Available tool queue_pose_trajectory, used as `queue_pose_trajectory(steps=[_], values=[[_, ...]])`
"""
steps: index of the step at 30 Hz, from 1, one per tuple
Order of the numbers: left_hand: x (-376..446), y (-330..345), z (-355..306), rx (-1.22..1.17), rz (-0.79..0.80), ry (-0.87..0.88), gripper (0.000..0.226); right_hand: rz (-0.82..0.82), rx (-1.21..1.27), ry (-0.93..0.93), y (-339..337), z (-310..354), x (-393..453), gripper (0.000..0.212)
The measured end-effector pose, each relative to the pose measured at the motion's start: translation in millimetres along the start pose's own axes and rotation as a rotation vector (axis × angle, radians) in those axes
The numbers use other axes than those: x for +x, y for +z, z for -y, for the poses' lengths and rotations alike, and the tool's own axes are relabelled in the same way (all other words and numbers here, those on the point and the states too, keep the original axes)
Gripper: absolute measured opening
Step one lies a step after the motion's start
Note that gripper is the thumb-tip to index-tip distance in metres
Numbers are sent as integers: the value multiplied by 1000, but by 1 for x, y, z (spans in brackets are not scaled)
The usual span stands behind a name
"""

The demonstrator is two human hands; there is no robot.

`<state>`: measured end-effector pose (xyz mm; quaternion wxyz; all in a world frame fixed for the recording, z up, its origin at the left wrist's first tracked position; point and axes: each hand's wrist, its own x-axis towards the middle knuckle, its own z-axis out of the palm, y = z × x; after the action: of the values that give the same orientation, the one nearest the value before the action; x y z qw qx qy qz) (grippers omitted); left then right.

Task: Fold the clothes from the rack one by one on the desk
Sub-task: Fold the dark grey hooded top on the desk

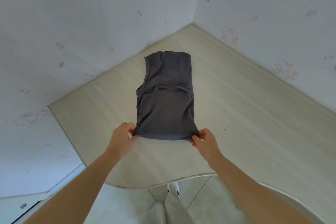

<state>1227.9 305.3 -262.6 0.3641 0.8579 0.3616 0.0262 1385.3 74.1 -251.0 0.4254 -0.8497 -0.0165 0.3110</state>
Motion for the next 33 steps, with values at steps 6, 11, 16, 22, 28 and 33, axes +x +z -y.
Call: queue_pose_trajectory(steps=[6, 11, 16, 22, 28, 33], values=[[-27, -7, -16, -154, -61, 196, 24, 58, -200, -297, -7, -5, -27, 50], [-50, -38, -36, -219, -7, 250, 28, -142, -296, -489, -25, 0, -53, 30], [-63, -64, -57, -296, -73, 327, 17, -247, -128, -578, -44, 20, -84, 27], [-52, -81, -75, -479, -75, 261, 8, -161, 24, -549, -57, 52, -90, 17], [-6, -80, -83, -572, -136, 150, 3, -142, -12, -540, -48, 90, -50, 3], [64, -58, -78, -481, -234, 13, 7, -138, -22, -468, -30, 116, 20, 10]])
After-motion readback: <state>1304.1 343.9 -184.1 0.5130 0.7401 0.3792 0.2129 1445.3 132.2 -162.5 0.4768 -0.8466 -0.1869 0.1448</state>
